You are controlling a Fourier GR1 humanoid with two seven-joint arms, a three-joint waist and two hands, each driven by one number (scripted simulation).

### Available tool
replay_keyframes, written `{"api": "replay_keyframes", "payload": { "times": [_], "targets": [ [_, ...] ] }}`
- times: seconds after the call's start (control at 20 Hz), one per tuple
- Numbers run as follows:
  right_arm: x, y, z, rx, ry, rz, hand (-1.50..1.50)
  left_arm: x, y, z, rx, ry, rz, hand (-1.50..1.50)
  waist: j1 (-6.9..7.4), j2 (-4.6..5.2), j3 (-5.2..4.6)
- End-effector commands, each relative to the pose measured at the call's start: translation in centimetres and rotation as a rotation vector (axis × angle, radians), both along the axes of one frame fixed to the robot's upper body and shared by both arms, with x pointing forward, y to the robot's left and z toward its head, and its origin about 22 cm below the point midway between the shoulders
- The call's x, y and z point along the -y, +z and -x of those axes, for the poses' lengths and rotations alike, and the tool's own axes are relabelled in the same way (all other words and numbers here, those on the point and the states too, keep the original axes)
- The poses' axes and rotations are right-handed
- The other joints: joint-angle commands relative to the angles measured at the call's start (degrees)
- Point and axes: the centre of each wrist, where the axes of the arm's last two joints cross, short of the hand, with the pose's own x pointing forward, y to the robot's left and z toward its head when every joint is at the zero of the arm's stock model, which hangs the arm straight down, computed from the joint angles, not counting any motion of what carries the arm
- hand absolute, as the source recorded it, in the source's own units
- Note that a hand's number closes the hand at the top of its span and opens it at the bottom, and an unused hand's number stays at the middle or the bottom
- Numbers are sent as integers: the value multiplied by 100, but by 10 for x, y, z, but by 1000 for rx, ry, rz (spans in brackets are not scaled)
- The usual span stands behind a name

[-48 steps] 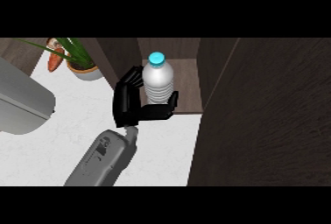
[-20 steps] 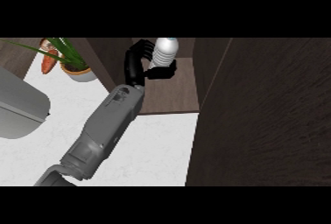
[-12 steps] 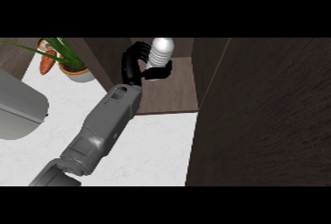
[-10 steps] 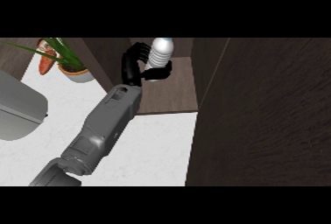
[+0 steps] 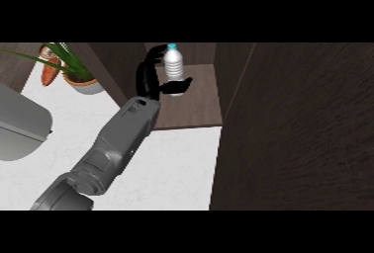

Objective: Pick up the bottled water, place it into the cabinet and close the cabinet

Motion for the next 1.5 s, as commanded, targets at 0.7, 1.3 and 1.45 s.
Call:
{"api": "replay_keyframes", "payload": {
  "times": [0.7, 1.3, 1.45],
  "targets": [
    [0, 16, 11, 29, 35, -2, -150, -8, -6, 2, 29, -35, -9, -150, 43, 27, -18],
    [13, 23, 17, 13, 25, 5, -150, -6, -3, 7, 221, -315, 349, 150, 120, -71, -7],
    [5, 16, 9, 4, 1, -20, -150, -8, -13, 16, 211, -388, 443, 150, 210, -91, -8]
  ]
}}
